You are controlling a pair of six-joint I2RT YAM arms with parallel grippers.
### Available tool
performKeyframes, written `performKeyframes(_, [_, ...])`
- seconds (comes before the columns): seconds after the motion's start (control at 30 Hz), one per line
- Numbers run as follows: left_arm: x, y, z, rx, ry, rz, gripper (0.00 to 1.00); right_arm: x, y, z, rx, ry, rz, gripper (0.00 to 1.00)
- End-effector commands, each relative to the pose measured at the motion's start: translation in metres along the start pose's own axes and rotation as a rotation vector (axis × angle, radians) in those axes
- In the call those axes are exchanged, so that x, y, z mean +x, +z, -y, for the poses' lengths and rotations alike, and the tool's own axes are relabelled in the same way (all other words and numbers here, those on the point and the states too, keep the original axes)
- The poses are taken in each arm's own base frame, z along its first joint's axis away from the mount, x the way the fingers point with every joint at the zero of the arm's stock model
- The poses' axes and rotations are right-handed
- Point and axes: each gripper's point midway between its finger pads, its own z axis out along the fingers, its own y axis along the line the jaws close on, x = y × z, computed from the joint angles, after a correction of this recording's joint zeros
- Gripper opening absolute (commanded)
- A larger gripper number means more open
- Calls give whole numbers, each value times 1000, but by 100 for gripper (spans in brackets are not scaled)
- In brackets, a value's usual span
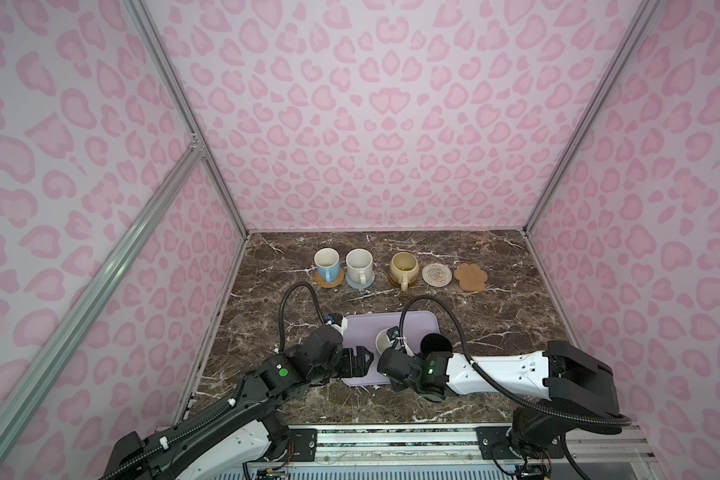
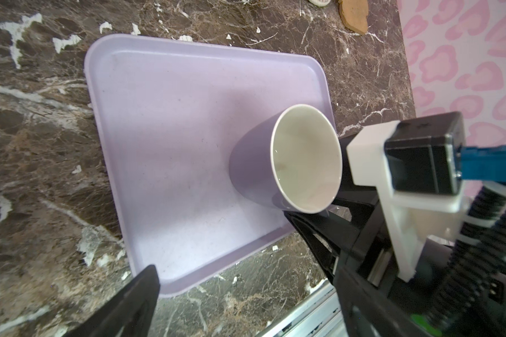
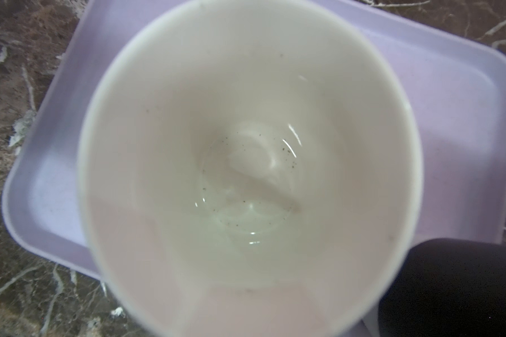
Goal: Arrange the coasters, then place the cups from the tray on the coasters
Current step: 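Close the right gripper on the lavender mug and lift it, then carry the lavender mug with the right gripper to the woven multicolour coaster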
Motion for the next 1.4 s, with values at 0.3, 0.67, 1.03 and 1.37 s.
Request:
performKeyframes(0.3, [-13, 5, 8, 80, -104, 95, 96, -12, -4, -7, -27, -19, 51, 0])
performKeyframes(0.67, [-26, -10, 31, 185, -119, 136, 96, -28, -25, -5, -51, 1, 121, 0])
performKeyframes(1.03, [-63, -45, 61, 243, -87, 248, 96, -60, -57, 8, -55, 30, 200, 0])
performKeyframes(1.37, [-98, -53, 106, 324, -33, 282, 97, -92, -82, 34, -49, 76, 279, 0])
